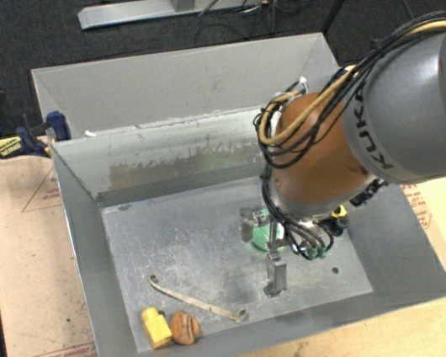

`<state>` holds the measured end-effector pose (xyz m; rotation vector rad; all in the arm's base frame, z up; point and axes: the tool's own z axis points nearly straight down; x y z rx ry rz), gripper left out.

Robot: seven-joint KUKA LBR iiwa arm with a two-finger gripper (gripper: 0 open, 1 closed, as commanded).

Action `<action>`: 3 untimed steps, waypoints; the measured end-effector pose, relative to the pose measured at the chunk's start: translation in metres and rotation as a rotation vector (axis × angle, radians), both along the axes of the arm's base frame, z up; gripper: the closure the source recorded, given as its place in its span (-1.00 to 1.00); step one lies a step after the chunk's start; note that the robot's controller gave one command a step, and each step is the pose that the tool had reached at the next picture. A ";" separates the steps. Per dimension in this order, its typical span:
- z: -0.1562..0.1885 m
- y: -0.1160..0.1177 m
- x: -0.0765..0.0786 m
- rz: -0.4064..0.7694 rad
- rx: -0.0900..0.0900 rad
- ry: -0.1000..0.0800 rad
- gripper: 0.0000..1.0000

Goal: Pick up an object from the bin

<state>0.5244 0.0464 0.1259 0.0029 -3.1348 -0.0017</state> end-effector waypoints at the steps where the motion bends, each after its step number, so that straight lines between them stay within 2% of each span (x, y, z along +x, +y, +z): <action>1: 0.004 0.000 0.002 -0.001 0.000 -0.007 -1.00; 2: 0.011 -0.032 0.002 -0.010 0.001 -0.008 -1.00; 3: 0.012 -0.041 0.043 -0.032 -0.002 -0.008 -1.00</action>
Offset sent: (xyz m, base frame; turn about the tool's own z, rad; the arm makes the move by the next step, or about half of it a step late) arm 0.0025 -0.0519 0.0150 0.0180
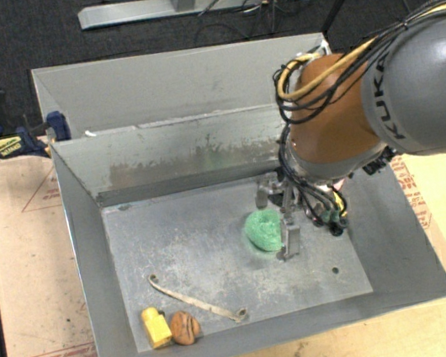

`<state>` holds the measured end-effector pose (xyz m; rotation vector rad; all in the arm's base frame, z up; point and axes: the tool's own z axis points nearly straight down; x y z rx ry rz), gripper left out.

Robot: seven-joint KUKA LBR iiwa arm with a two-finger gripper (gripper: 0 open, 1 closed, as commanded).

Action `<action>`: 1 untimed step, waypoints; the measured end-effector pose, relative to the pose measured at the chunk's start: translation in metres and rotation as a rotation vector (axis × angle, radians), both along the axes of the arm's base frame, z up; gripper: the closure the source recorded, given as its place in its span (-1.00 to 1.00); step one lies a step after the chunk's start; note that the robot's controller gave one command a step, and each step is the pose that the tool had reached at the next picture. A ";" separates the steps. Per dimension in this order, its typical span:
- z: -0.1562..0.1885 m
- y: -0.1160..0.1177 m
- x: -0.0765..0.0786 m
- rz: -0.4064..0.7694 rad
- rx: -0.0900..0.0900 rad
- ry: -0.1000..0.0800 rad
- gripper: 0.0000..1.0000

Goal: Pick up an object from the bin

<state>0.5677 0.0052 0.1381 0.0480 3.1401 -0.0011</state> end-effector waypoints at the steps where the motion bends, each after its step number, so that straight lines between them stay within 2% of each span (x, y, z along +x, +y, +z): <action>1: -0.038 0.022 -0.001 -0.011 0.001 -0.013 -1.00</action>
Offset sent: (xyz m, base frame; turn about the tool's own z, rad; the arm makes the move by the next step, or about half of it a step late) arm 0.0438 0.0311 -0.0581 0.0566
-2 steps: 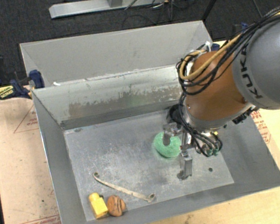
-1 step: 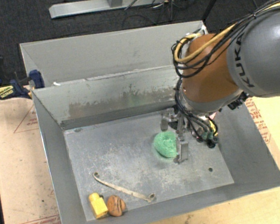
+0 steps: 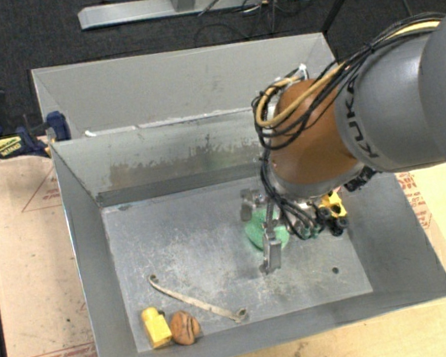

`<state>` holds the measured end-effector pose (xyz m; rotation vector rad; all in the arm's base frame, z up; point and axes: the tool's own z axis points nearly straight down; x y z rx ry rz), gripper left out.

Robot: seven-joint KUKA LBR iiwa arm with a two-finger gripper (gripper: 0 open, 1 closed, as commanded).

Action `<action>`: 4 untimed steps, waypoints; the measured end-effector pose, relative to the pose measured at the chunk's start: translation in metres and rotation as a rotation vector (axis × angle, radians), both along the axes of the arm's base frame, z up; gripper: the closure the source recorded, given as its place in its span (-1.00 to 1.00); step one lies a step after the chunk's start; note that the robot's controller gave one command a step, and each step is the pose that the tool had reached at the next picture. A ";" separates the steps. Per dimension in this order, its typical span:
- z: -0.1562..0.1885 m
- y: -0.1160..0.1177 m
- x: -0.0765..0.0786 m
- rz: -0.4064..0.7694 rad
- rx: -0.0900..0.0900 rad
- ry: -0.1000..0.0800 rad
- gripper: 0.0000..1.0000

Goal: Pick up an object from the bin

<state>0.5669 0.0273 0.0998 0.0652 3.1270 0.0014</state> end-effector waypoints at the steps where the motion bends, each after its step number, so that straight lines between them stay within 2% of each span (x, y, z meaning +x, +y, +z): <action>1: -0.027 0.007 -0.021 -0.013 0.002 0.028 -1.00; 2: -0.003 -0.014 -0.006 -0.023 0.003 0.013 -1.00; 3: 0.039 -0.056 0.026 0.018 0.000 0.014 -1.00; 4: 0.046 -0.077 0.038 -0.091 0.001 0.006 -1.00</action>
Offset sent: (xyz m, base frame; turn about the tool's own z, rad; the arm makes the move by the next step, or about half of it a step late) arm -0.0089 -0.0419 0.0189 0.0360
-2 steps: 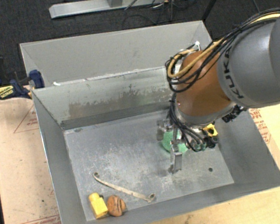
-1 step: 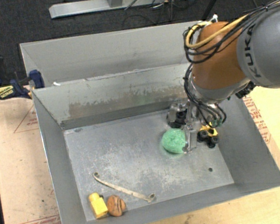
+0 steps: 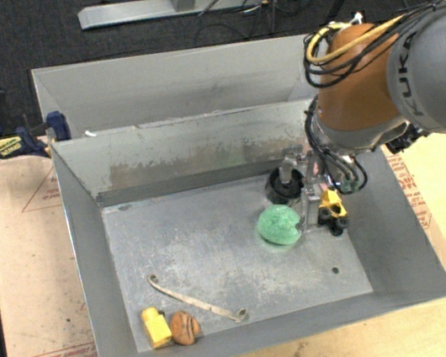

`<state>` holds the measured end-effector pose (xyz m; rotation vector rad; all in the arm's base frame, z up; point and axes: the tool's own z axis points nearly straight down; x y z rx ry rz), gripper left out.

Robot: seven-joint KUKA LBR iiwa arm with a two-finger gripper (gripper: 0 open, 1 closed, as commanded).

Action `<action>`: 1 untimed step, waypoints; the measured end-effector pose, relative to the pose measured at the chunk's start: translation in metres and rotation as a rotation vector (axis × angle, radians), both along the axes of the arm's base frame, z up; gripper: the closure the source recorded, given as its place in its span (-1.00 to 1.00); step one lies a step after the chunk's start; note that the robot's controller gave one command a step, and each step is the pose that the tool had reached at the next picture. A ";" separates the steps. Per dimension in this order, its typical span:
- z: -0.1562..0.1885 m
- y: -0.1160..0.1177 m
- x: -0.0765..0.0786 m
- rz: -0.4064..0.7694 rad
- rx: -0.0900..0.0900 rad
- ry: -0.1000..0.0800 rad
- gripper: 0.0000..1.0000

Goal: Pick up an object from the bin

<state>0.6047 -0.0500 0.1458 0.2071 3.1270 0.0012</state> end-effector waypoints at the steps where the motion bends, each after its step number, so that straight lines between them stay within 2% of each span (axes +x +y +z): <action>1: -0.052 0.000 -0.009 -0.083 0.001 -0.001 -1.00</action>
Offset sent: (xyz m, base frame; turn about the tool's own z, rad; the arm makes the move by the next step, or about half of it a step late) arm 0.0033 0.0032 -0.0758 0.2288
